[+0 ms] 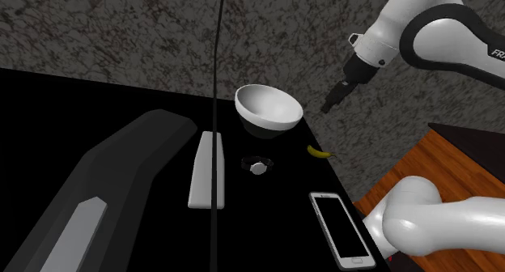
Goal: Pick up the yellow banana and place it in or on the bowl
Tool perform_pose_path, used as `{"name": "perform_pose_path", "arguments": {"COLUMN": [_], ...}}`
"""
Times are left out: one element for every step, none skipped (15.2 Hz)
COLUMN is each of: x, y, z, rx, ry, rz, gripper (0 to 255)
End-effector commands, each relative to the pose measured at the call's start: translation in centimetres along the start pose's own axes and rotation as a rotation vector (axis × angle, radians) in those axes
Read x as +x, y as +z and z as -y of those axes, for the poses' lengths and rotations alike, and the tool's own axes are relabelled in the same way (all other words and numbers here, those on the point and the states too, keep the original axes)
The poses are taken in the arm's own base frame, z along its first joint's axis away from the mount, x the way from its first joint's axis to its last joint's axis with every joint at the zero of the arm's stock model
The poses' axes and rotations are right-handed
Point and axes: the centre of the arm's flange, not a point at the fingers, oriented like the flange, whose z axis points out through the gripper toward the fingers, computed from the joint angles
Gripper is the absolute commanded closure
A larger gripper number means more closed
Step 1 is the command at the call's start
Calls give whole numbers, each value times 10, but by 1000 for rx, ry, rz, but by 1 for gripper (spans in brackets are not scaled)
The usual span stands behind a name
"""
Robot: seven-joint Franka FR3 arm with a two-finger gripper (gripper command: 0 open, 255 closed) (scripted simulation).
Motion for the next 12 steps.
{"name": "perform_pose_path", "arguments": {"x": [-6,-12,-18,-24,-31,-39,-47,-55,-64,-68,-68,-68], "y": [6,9,11,14,16,19,21,24,26,27,33,38], "z": [23,34,45,55,65,75,84,93,101,105,105,105], "rx": [10,15,20,25,30,36,41,46,51,53,53,53], "ry": [-107,-159,-211,-263,-314,-366,-418,-470,-522,-544,-544,-544], "rz": [0,1,1,1,1,2,2,2,2,2,2,2], "gripper": [0,0,0,0,0,0,0,0,0,0,0,0]}}
